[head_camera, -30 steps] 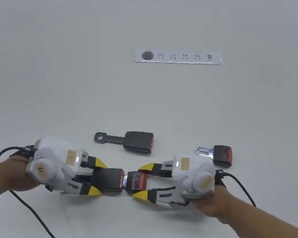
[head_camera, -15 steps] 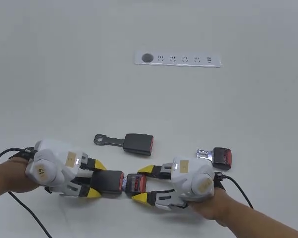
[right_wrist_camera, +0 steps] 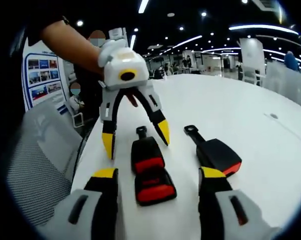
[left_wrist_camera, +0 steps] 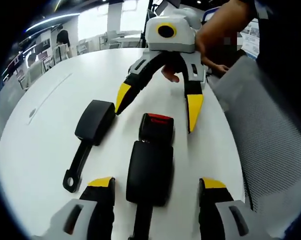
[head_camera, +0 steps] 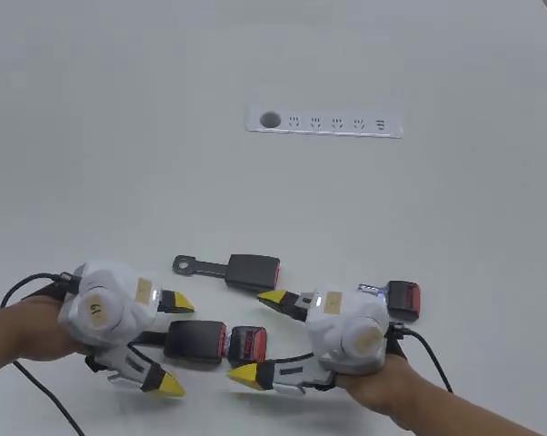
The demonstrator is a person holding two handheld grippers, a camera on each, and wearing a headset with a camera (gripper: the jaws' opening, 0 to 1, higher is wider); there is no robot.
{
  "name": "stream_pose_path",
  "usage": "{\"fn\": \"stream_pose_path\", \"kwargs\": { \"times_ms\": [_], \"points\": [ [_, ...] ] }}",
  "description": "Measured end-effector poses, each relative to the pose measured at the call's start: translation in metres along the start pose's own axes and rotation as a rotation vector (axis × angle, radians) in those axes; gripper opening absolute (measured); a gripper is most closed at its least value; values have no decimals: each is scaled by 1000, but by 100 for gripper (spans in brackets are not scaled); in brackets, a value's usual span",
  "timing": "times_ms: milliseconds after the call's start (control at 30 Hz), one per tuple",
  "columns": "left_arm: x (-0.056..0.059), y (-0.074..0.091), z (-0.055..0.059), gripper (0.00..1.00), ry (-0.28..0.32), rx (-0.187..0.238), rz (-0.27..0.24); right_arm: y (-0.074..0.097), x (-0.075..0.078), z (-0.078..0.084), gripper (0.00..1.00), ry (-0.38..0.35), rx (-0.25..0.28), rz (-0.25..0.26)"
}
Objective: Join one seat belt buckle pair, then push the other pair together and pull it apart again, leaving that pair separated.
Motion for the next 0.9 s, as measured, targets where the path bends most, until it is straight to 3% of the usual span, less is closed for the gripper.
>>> {"fn": "stream_pose_path", "kwargs": {
  "times_ms": [133,200,267,400,533,700,800,900],
  "points": [
    [-4,9,-10,80,38,26,-48,18,-4,-3,68,-16,3,5],
    [-4,13,-12,86,27,31,-57,31,-4,-6,70,-13,20,21],
    [-4,17,-13,85,10,18,-56,43,-2,-6,71,-14,27,35],
    [-16,21,-20,85,-11,13,-87,69,5,3,77,-8,0,64],
    [-29,24,-41,86,-45,23,-113,104,21,20,78,-13,-42,120],
    [-49,22,-64,86,-57,50,-137,150,43,32,79,-52,-42,188],
    [-63,15,-74,86,-77,50,-151,168,54,37,80,-57,-54,215],
    [-67,8,-83,85,-86,62,-136,182,64,42,81,-61,-75,231]
  ]
}}
Point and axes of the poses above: the centre of the closed fingertips' face, and the gripper's own axes: y roughly backward along the fingers, x roughly to its right, z roughly out of its underside, the point moved 1 cm from there along y, roughly backward along the fingers, and after that the axes turned 9 degrees about -z, right-handed, at the moved point
